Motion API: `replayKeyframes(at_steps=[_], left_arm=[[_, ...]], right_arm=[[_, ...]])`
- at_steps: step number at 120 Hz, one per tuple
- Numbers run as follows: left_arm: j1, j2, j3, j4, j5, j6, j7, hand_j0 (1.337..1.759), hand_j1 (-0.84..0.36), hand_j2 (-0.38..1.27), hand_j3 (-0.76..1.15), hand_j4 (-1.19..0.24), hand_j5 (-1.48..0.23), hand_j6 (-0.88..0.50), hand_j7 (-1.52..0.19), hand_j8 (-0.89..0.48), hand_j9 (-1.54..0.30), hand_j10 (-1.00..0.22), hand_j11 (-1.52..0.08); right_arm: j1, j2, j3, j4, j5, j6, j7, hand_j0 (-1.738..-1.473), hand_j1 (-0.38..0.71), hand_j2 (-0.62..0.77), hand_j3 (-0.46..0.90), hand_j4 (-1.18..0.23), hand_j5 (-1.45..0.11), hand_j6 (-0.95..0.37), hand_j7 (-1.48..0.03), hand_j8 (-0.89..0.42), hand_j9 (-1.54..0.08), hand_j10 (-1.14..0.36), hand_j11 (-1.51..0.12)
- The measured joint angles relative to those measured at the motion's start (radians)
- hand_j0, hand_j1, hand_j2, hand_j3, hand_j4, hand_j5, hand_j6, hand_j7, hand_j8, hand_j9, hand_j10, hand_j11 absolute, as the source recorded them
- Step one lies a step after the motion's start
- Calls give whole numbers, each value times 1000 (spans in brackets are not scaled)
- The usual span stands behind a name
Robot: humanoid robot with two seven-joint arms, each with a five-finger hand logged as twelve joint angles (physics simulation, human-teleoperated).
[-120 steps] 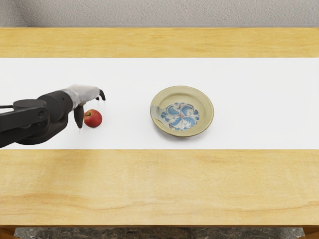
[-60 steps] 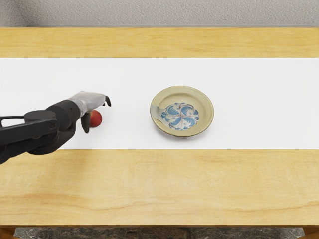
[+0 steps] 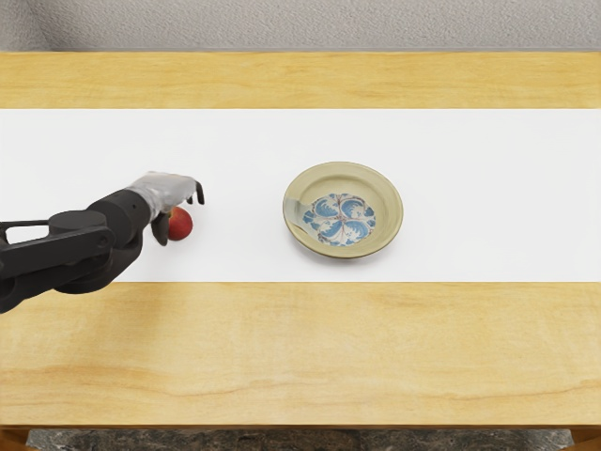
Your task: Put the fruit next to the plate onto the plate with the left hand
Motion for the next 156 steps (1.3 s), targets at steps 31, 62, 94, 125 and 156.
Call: replayKeyframes(at_steps=[31, 62, 94, 125, 156], left_arm=[[14, 0, 1, 2, 0, 0, 0, 1658, -206, 97, 0, -468, -605, -469, -605, -468, -605, -468, -605], [18, 0, -2, 1, -9, -1, 0, 1655, -280, 138, 0, -593, -800, -447, -796, -452, -795, -596, -795], [7, 2, -9, 3, -22, -2, 0, 1651, -281, 248, 0, -623, -965, -405, -963, -426, -959, -706, -959], [-89, -22, -12, 3, -85, -10, 0, 1651, -300, 315, 0, -603, -1013, -378, -1005, -382, -1002, -722, -1003], [-211, -161, -9, 8, -160, -19, 0, 1652, -278, 378, 0, -651, -1036, -411, -1022, -406, -1007, -751, -1006]], right_arm=[[0, 0, 0, 0, 0, 0, 0, -1658, -331, -3, 0, -15, -19, -15, -20, -15, -20, -15, -20], [0, 0, 0, 0, 0, 0, 0, -1658, -331, -3, 0, -15, -19, -15, -20, -15, -20, -15, -20], [0, 0, 0, 0, 0, 0, 0, -1658, -331, -3, 0, -15, -20, -15, -20, -15, -20, -15, -20], [0, 0, 0, 0, 0, 0, 0, -1658, -331, -3, 0, -15, -19, -15, -20, -15, -20, -15, -20], [0, 0, 0, 0, 0, 0, 0, -1658, -331, -3, 0, -15, -19, -15, -20, -15, -20, -15, -20]])
